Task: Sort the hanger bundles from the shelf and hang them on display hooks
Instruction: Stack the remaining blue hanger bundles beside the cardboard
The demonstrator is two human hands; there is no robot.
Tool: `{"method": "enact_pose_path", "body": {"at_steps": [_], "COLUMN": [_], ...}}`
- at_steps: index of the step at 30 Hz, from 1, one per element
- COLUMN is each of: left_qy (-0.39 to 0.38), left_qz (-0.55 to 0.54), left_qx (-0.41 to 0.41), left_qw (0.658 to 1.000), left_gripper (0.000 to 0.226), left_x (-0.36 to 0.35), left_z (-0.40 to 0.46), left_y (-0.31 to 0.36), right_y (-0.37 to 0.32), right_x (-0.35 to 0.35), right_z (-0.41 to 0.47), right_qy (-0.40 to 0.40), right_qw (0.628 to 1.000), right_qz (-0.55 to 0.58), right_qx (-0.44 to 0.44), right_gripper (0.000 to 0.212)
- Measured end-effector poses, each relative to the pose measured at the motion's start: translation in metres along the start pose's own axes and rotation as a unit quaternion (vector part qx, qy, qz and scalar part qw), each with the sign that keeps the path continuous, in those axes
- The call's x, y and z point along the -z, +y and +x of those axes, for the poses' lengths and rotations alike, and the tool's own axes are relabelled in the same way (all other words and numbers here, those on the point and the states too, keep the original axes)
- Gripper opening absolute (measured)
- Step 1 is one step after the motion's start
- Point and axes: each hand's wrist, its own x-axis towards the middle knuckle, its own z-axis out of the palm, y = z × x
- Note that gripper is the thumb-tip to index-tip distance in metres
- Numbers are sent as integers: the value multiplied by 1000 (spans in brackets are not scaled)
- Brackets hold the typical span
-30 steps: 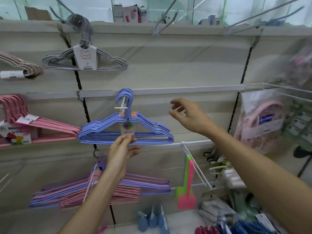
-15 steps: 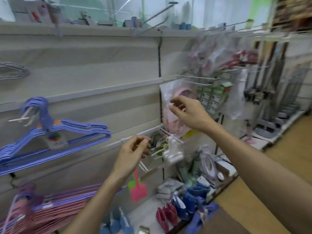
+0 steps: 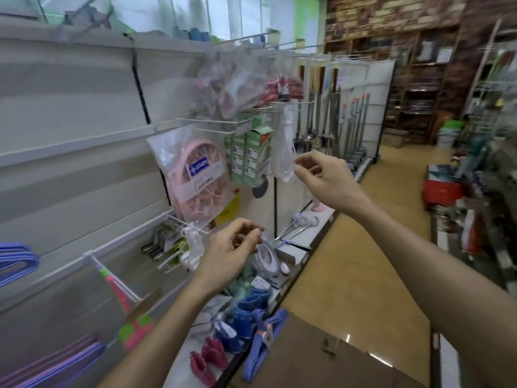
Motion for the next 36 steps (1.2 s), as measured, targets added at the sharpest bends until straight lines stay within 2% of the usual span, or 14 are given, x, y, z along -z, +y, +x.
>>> {"method": "enact_pose_path", "body": {"at_steps": [7, 14, 23, 26, 36], "left_qy": [-29, -53, -125, -141, -104], "left_qz": [1, -27, -73, -66, -73], "left_qx": [19, 74, 133, 151, 255], "left_qw": [999, 995, 980, 976, 959], "left_gripper": [12, 14, 21, 17, 15], "left_x": [-28, -41, -51, -60, -116], "left_z": [12, 38, 83, 95, 69], "left_y": [-12, -66, -164, -202, -363], "right_y": [44, 99, 160, 182, 297], "right_x": [-9, -63, -136, -162, -289], "right_z": [-4, -15, -26, -36, -117], "right_qy": [11, 2, -7, -22, -77], "right_qw": [999, 994, 970, 960, 923], "right_qz": [-8, -11, -44, -47, -39], "right_qx": [-29, -106, -240, -275, -375], "right_gripper": [25, 24, 22, 23, 25]}}
